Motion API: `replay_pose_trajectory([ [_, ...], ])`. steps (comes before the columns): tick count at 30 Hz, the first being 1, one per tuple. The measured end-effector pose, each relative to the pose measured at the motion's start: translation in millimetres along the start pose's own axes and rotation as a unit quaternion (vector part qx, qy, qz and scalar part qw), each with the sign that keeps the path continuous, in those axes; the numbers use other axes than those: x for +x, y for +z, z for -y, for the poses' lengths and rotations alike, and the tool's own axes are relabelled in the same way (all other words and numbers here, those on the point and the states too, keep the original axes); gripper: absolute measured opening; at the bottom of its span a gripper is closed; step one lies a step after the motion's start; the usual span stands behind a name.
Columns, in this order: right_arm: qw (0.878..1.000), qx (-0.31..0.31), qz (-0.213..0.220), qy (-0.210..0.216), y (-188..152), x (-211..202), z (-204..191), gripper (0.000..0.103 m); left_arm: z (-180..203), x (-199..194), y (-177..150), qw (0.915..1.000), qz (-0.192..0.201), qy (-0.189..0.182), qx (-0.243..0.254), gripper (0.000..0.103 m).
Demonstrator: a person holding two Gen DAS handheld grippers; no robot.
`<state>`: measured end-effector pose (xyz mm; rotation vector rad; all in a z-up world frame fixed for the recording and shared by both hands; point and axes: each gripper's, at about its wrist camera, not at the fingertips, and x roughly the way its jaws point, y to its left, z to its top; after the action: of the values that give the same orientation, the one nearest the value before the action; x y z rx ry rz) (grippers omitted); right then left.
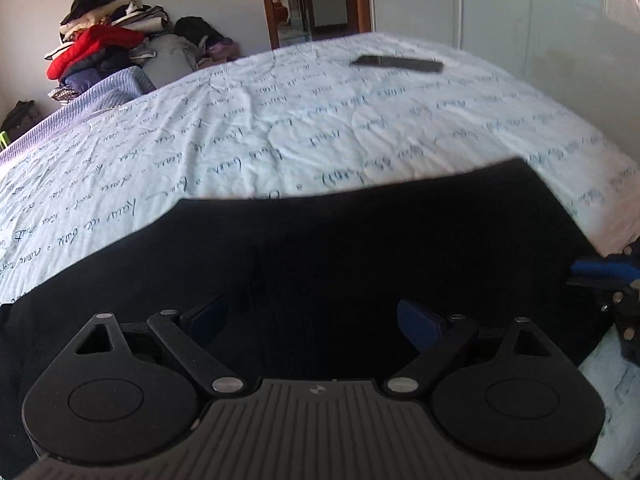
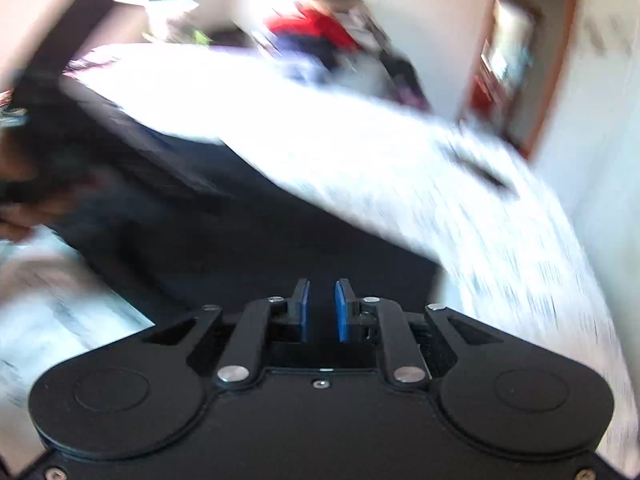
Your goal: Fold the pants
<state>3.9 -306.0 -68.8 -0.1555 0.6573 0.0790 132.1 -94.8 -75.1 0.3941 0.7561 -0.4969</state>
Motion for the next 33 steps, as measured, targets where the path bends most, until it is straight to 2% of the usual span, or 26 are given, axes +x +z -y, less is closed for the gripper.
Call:
replay_pose_trajectory([
  [1,0.999,-0.009,-0.030,0.007,-8,6,2,0.013,0,-2,-5,1.0000,0.007,0.000,0.000,0.093],
  [2,0.999,-0.030,-0.030,0.008,-13,4,-1,0.013,-3,-6,-6,0.9999,0.014,-0.002,-0.006,0.092],
  [4,0.999,-0.031,-0.025,0.015,-7,-4,1,0.013,-10,-11,1,0.9994,0.026,-0.005,-0.023,0.092],
  [7,1.000,0.007,0.015,0.011,17,-1,15,0.013,-12,-9,21,0.9987,0.034,-0.006,-0.036,0.094],
  [9,1.000,0.009,0.023,0.008,31,16,20,0.013,-8,5,31,0.9991,0.025,-0.017,-0.029,0.095],
  [11,1.000,0.026,0.001,0.017,40,45,26,0.013,-6,27,37,0.9994,-0.008,-0.007,-0.033,0.095],
  [13,0.999,0.021,-0.027,0.003,43,75,27,0.013,-5,41,38,0.9991,-0.003,0.001,-0.042,0.096],
  [15,0.999,0.029,-0.025,-0.009,42,84,33,0.013,-6,36,40,0.9987,-0.004,0.008,-0.051,0.096],
  [16,0.999,0.039,-0.025,-0.010,44,79,33,0.013,-6,29,39,0.9986,0.003,0.007,-0.052,0.093],
  [20,1.000,0.029,-0.003,-0.007,40,40,22,0.014,1,3,26,0.9989,0.030,0.016,-0.034,0.097],
  [23,1.000,0.019,-0.019,0.005,19,29,10,0.016,11,14,14,0.9994,0.004,0.002,-0.035,0.097],
  [25,0.999,0.015,-0.033,0.005,8,38,5,0.016,13,11,11,0.9988,0.010,0.016,-0.044,0.097],
  [30,1.000,0.024,-0.014,-0.002,11,17,-4,0.018,14,-13,4,0.9965,0.021,0.025,-0.077,0.097],
  [33,0.999,0.013,-0.030,-0.001,4,18,-10,0.020,20,-11,-3,0.9966,0.007,0.036,-0.074,0.097],
])
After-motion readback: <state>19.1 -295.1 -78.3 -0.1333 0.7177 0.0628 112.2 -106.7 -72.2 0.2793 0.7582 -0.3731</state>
